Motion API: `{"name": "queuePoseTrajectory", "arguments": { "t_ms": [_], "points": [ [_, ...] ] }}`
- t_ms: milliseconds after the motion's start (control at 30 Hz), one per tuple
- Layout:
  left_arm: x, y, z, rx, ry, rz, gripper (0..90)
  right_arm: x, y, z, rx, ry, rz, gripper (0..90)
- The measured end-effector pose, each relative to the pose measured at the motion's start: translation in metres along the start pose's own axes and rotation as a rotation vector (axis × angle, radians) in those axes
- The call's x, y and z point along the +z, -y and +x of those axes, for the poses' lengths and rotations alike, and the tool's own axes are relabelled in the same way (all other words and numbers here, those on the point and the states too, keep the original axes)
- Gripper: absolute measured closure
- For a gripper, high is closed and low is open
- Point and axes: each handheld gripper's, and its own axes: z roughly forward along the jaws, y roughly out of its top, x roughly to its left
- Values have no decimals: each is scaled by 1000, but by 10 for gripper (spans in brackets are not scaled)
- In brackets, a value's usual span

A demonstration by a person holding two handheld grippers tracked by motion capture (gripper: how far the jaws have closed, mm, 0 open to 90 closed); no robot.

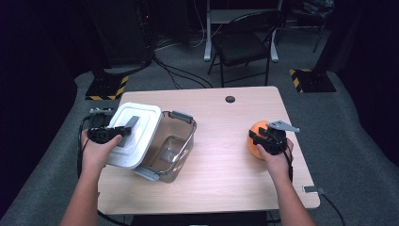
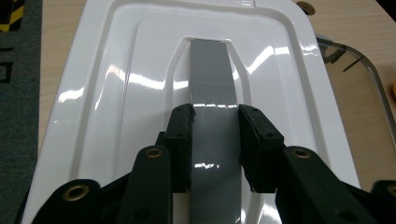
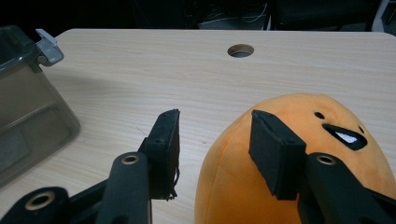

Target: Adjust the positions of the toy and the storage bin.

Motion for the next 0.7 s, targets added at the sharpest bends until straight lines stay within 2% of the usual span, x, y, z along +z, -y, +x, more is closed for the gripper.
{"name": "queuePoseTrajectory", "arguments": {
  "t_ms": [267, 700],
  "points": [
    [-7, 3, 14, -36, -12, -16, 662, 1, 1, 0, -2, 0, 3, 522],
    [-15, 7, 39, -62, -44, -23, 662, 1, 1, 0, 0, -1, 2, 522]
  ]
}}
